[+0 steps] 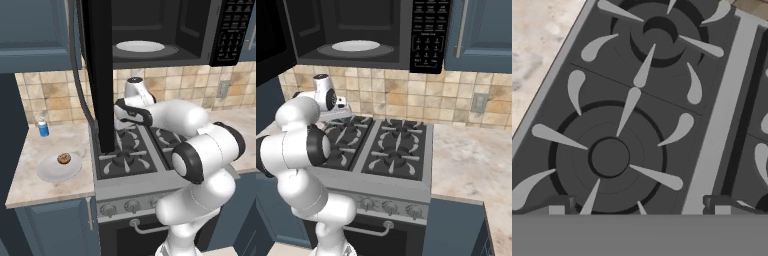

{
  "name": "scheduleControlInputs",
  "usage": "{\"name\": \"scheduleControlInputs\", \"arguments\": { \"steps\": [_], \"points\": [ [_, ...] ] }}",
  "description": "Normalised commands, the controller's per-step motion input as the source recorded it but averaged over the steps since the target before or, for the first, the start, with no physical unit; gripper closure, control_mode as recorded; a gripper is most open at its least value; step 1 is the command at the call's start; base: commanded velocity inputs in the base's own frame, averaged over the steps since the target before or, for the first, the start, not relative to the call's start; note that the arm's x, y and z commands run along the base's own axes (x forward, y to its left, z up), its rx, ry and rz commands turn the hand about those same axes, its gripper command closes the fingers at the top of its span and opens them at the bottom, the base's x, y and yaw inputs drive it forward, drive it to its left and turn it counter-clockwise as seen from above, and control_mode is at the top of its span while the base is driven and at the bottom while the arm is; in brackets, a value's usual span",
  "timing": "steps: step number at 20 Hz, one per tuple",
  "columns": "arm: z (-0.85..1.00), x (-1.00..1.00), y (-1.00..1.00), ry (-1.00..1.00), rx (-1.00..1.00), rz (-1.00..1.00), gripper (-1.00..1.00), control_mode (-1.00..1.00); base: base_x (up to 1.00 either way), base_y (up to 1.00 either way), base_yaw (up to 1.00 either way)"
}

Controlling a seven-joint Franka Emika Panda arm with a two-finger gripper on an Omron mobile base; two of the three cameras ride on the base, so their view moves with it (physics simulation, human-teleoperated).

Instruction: Pick the mushroom from the counter and place it in the microwave. Then turn on the microwave.

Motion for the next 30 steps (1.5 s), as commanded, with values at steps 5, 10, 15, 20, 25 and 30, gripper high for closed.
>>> {"name": "scheduleControlInputs", "arguments": {
  "steps": [5, 10, 15, 20, 25, 30],
  "points": [
    [-0.04, 0.00, 0.14, 0.00, 0.00, 0.05, -1.00, -1.00, 0.00, 0.00, 0.00],
    [-0.11, 0.01, 0.12, 0.00, 0.00, 0.05, -1.00, -1.00, 0.00, 0.00, 0.00],
    [-0.08, 0.01, 0.10, 0.00, 0.00, 0.04, -1.00, -1.00, 0.00, 0.00, 0.00],
    [-0.02, 0.01, 0.10, 0.00, 0.00, 0.04, -1.00, -1.00, 0.00, 0.00, 0.00],
    [-0.04, 0.02, 0.12, 0.00, 0.00, 0.04, -1.00, -1.00, 0.00, 0.00, 0.00],
    [-0.08, 0.03, 0.15, 0.00, 0.00, 0.03, -1.00, -1.00, 0.00, 0.00, 0.00]
  ]
}}
